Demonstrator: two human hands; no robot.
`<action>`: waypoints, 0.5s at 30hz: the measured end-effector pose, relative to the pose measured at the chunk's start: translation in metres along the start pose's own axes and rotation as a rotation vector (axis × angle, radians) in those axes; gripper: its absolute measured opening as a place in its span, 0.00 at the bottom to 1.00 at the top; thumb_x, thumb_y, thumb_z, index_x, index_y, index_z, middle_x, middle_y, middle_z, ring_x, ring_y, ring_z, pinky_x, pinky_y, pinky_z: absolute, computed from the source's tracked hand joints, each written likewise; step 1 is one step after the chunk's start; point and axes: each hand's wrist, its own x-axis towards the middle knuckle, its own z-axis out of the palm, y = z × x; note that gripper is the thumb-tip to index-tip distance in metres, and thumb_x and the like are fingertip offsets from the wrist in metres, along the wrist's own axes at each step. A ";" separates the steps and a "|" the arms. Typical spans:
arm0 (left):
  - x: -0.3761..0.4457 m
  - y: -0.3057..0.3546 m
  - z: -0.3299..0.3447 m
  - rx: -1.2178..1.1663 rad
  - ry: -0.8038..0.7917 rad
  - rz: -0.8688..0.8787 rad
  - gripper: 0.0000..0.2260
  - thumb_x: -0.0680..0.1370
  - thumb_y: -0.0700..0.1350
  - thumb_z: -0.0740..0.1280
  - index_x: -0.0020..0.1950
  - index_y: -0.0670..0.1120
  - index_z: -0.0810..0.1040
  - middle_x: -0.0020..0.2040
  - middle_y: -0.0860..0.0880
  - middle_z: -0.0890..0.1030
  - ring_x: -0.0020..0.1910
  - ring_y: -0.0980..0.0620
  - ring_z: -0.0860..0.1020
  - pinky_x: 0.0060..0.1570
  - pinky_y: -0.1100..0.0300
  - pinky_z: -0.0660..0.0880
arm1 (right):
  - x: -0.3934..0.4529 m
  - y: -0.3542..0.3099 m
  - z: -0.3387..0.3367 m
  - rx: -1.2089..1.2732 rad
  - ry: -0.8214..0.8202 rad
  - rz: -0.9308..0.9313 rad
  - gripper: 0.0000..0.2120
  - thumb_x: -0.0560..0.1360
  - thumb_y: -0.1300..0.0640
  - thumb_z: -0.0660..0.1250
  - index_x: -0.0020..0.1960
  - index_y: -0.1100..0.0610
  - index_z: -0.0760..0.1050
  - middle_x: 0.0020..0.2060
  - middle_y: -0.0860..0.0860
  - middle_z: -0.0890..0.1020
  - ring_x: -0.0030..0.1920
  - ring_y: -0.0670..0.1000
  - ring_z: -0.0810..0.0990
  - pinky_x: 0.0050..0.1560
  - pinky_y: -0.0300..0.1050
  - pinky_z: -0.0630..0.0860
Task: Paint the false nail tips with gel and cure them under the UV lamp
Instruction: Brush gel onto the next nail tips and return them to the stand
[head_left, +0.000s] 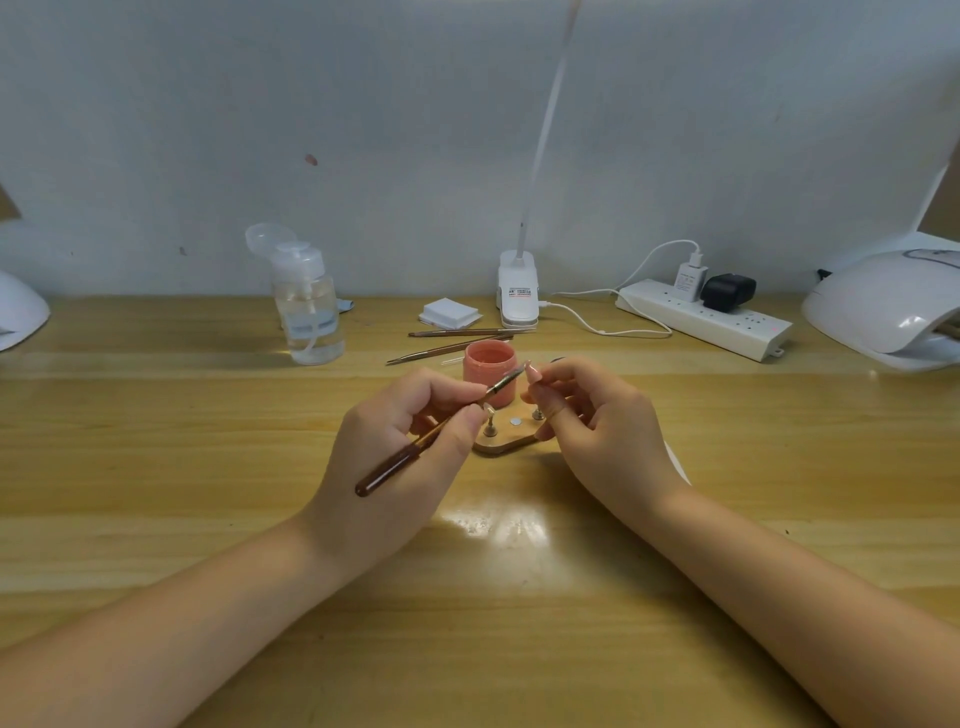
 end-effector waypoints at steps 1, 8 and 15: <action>0.000 -0.001 0.000 0.005 -0.001 -0.017 0.05 0.74 0.44 0.66 0.47 0.53 0.79 0.42 0.57 0.84 0.42 0.55 0.82 0.41 0.67 0.75 | 0.000 0.000 0.000 0.003 0.000 -0.001 0.05 0.77 0.61 0.68 0.52 0.56 0.79 0.41 0.51 0.84 0.40 0.52 0.82 0.44 0.56 0.79; 0.000 0.004 -0.001 -0.004 0.010 0.026 0.06 0.76 0.43 0.67 0.50 0.54 0.79 0.44 0.59 0.83 0.43 0.59 0.81 0.41 0.71 0.73 | 0.000 0.000 0.000 0.011 -0.004 -0.012 0.05 0.77 0.61 0.68 0.52 0.56 0.79 0.41 0.51 0.84 0.40 0.52 0.82 0.44 0.57 0.79; -0.001 0.001 -0.001 0.022 0.023 -0.019 0.05 0.75 0.43 0.66 0.48 0.51 0.80 0.42 0.54 0.83 0.43 0.54 0.81 0.41 0.66 0.75 | 0.000 -0.002 -0.001 0.019 -0.002 0.004 0.04 0.77 0.61 0.67 0.52 0.56 0.79 0.41 0.51 0.83 0.39 0.53 0.82 0.43 0.57 0.78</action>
